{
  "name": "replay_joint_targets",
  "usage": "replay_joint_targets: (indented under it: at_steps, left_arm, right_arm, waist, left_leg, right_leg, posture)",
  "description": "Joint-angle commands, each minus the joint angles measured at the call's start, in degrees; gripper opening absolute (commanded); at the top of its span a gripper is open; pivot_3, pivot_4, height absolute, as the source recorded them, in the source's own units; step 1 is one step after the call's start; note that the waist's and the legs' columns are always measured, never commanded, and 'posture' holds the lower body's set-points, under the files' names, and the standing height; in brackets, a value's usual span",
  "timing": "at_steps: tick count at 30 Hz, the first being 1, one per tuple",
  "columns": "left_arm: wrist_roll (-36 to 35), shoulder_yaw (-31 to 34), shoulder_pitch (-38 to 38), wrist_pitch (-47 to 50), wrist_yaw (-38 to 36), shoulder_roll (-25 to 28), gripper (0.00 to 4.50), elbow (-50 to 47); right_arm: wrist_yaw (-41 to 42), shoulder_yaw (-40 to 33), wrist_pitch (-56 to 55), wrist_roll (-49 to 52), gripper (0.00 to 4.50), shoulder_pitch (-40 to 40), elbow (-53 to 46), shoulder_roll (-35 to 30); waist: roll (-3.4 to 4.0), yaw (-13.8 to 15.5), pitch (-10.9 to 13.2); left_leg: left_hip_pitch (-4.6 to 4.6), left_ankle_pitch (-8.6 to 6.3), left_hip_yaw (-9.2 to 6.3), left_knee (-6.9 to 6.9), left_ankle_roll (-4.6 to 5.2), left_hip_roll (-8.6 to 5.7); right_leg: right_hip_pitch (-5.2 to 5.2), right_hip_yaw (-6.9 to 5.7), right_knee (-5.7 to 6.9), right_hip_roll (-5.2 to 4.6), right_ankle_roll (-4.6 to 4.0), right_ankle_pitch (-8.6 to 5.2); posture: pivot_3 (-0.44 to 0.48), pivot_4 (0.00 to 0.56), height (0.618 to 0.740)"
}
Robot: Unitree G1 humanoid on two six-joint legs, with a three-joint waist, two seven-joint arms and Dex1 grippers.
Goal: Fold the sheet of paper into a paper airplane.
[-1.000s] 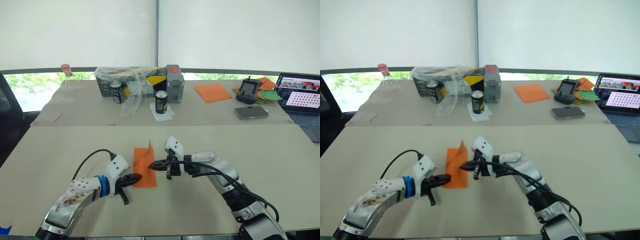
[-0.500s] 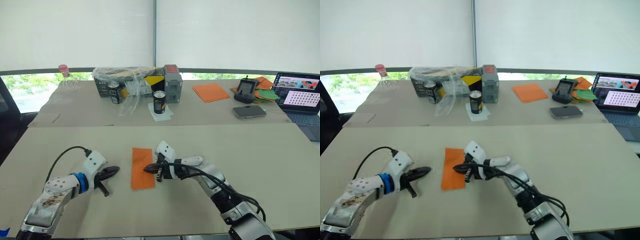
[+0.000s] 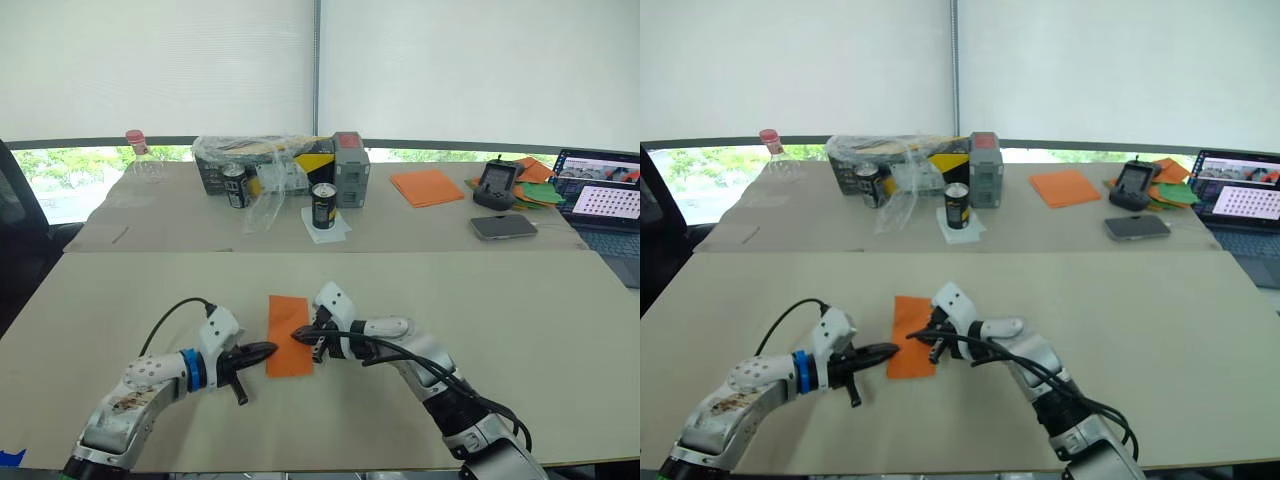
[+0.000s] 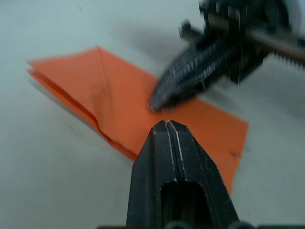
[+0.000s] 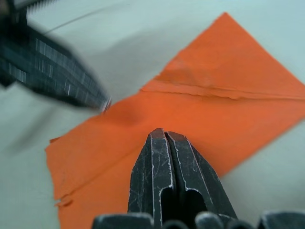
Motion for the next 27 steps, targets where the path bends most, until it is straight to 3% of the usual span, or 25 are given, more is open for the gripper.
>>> replay_joint_targets:
  at_steps: [1, 11, 16, 27]
  left_arm:
    - [3.9, -3.8, -2.7, -1.2, 2.1, -1.8, 0.00, 0.4]
    - [7.3, -6.6, -3.5, 0.5, 2.7, -1.1, 0.00, 1.8]
    - [7.0, -5.6, -2.2, 1.0, 3.0, -0.2, 0.00, 1.4]
    - [6.8, -4.6, -4.0, 2.6, 5.8, -1.6, 0.00, 1.1]
  right_arm:
    - [-1.7, -1.0, 3.0, -0.8, 0.03, 1.7, 0.0, -1.8]
    - [-3.3, 0.0, -1.5, -3.0, 0.03, 0.0, 3.5, -1.0]
    - [-3.9, -1.1, -8.1, -4.1, 0.03, -6.2, 13.5, 1.6]
    - [-2.1, -4.2, -22.9, -5.9, 0.03, -15.2, 36.2, 3.9]
  waist:
    - [0.00, 0.2, 0.0]
    - [0.03, -0.3, -0.1]
    - [0.05, -0.6, 0.0]
    - [0.05, -0.8, 0.0]
  left_leg:
    - [0.01, 0.00, 0.00, 0.01, 0.00, -0.02]
    - [0.21, 0.00, 0.01, -0.05, 0.01, 0.02]
    - [1.00, -0.01, 0.02, -0.21, 0.01, 0.06]
    - [1.02, -0.01, -0.02, -0.31, 0.01, 0.08]
  right_leg:
    - [0.03, -0.01, 0.00, -0.01, 0.00, 0.00]
    - [0.20, 0.01, -0.01, 0.03, 0.00, 0.00]
    - [0.95, 0.00, -0.14, 0.08, -0.03, -0.03]
    - [0.92, 0.01, -0.13, 0.09, -0.04, -0.03]
  posture:
    - [0.000, 0.150, 0.740]
    - [0.000, 0.150, 0.740]
    - [0.000, 0.150, 0.740]
    - [0.000, 0.150, 0.740]
